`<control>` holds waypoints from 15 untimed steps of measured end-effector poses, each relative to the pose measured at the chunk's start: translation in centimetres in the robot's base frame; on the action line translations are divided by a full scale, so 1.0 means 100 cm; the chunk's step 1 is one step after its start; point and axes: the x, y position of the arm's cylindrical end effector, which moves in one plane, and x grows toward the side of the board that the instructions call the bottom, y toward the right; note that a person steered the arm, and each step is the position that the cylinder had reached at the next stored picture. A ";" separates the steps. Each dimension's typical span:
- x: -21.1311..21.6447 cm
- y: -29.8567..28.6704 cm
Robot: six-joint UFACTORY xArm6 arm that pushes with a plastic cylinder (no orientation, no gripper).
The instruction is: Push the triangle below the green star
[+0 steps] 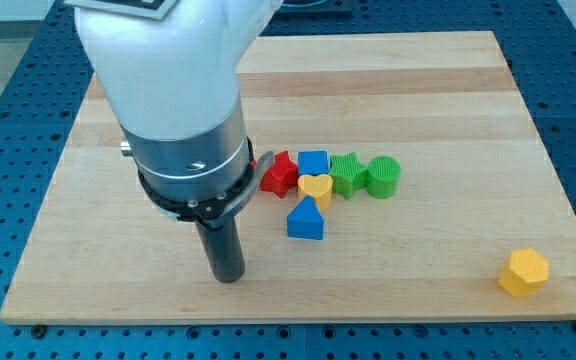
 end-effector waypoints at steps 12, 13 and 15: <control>-0.054 0.029; -0.062 0.032; -0.071 0.053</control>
